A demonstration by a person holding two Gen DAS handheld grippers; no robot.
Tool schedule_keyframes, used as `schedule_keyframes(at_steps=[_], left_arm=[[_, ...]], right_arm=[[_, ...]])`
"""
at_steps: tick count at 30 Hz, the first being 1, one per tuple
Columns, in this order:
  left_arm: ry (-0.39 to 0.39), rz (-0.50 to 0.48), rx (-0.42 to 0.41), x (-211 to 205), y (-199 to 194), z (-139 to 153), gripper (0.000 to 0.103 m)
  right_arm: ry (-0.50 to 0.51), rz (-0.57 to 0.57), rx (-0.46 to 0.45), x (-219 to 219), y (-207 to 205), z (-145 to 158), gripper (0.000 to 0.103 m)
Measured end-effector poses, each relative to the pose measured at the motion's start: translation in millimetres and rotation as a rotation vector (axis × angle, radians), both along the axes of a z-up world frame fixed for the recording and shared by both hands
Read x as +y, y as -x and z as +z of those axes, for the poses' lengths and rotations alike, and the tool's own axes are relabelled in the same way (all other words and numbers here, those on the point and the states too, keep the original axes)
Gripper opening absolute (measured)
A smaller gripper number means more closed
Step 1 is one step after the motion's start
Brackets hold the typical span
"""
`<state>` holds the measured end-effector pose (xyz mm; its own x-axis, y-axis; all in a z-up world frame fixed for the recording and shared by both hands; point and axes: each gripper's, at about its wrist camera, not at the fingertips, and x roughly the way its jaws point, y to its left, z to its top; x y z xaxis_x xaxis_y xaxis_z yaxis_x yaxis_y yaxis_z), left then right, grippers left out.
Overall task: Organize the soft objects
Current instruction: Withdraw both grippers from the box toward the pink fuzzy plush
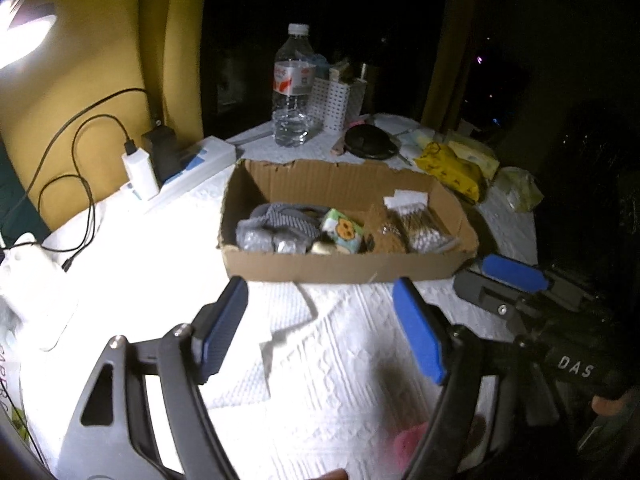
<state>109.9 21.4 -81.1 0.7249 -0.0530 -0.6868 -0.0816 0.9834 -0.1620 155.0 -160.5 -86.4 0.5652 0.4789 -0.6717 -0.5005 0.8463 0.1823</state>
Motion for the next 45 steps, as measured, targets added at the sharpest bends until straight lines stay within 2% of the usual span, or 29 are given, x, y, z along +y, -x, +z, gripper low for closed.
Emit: schedule_keyframes(at_steps=[16,33,35,37,45], left_arm=[[0.014,0.013,-0.008,2,47,-2,0.076],[0.022,0.001,0.020,-1,81,-17,0.076],[0.022,0.001,0.026,-1,85,-20,0.076],[0.019,0.000,0.031,-1,89,-22,0.076],[0.018,-0.006,0.049,-2,99,-32,0.076]], right_arm=[[0.011,-0.002,-0.009,-4,47,-2,0.055],[0.042,0.005,0.036,1,89,-28,0.055],[0.041,0.004,0.043,1,93,-31,0.057],[0.038,0.005,0.049,1,96,-34,0.064],[0.056,0.009,0.080,2,105,-50,0.065]])
